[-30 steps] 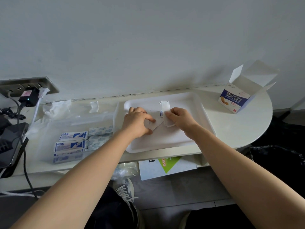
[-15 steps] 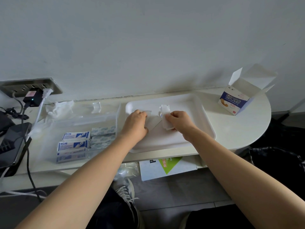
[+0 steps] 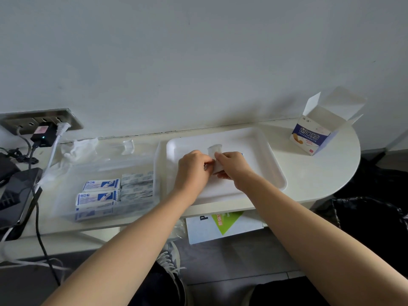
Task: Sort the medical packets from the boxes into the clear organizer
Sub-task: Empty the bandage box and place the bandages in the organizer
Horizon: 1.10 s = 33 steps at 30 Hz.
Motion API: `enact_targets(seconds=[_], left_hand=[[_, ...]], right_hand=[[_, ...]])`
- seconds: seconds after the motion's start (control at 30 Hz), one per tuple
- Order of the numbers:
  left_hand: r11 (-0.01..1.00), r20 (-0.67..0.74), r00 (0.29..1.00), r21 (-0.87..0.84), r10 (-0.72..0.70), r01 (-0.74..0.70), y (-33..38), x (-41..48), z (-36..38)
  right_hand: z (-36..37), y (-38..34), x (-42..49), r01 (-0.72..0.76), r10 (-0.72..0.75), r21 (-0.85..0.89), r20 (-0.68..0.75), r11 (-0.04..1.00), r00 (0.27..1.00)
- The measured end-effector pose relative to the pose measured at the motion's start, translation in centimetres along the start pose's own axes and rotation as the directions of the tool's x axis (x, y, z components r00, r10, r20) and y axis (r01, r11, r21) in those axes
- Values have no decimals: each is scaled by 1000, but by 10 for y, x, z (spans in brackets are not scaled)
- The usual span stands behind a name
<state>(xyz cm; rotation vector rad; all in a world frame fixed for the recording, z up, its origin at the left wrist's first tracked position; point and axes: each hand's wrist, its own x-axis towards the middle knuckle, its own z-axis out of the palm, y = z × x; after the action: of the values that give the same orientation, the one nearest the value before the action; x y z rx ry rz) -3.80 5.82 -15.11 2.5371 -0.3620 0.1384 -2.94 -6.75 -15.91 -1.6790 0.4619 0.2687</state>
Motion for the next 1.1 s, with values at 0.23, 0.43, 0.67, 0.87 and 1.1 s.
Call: enact_targets(seconds=[0.23,0.43,0.67,0.87,1.1], left_hand=[[999,34,999,-23,-41,42,-11,-1,-1],[963,150,973,230,-175,138,-19,0,4],[966,72,991,242,-112,92,-22,-1,7],[959,104,962,162,-251,233,-21,1,11],[904,151,892,75,-427,420,-19,9,12]], right_hand=[[-18,4,5,56,-61,-42,-126,998,990],[-30,13,7,53,-60,-55,-142,997,988],[-32,17,4,65,-73,-78,-114,995,991],[-32,20,5,60,-70,-94,-102,994,992],[-33,17,-1,70,-76,-104,-57,992,995]])
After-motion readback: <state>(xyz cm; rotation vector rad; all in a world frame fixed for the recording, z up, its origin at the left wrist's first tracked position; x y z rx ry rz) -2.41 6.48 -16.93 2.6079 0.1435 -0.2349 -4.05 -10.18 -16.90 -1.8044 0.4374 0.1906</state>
